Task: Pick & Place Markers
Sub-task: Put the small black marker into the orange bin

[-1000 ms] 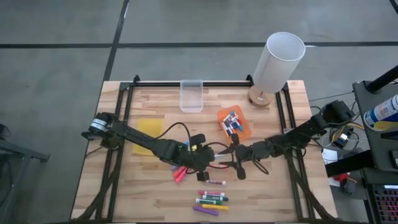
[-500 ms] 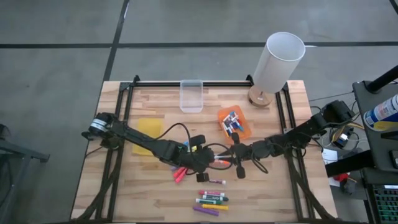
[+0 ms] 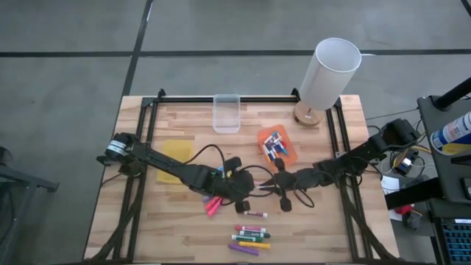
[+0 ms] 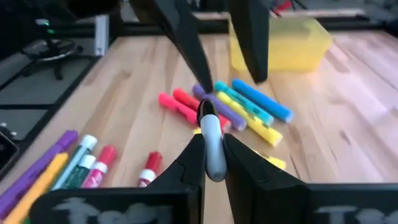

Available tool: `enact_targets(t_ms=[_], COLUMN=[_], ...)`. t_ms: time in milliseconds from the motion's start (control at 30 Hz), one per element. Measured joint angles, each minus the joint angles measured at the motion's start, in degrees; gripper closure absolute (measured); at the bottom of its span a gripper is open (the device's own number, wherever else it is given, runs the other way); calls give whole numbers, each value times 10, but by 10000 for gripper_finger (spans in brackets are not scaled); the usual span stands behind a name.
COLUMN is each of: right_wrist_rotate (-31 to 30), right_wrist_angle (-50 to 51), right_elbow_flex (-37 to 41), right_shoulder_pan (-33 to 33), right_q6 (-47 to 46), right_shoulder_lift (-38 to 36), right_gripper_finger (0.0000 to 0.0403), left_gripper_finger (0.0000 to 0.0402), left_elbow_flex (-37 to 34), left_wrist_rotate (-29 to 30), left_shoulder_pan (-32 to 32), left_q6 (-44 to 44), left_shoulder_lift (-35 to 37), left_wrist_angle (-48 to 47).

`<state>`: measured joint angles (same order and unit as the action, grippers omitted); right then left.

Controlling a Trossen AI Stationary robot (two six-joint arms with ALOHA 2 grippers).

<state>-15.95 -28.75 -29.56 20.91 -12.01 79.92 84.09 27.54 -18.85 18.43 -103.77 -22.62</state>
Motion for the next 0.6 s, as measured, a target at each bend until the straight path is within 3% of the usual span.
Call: enact_targets(t_ms=[200,467,600], right_wrist_rotate=[-65,-281,-321], right_wrist_angle=[96,299,378], right_elbow_flex=[0,0,0], right_shoulder_pan=[-24,-28,-33], right_q6=[-48,-176,-247], right_shoulder_lift=[-23,-79,-97], right_gripper_finger=[370,370,370], left_gripper_finger=[245,243,243], left_elbow_flex=[0,0,0], left_wrist_rotate=[2,0,0], left_shoulder_pan=[0,-1,-1], left_q6=[-5,-5,-4], left_shoulder_lift=[1,1,1], left_wrist_angle=[-1,-4,-4])
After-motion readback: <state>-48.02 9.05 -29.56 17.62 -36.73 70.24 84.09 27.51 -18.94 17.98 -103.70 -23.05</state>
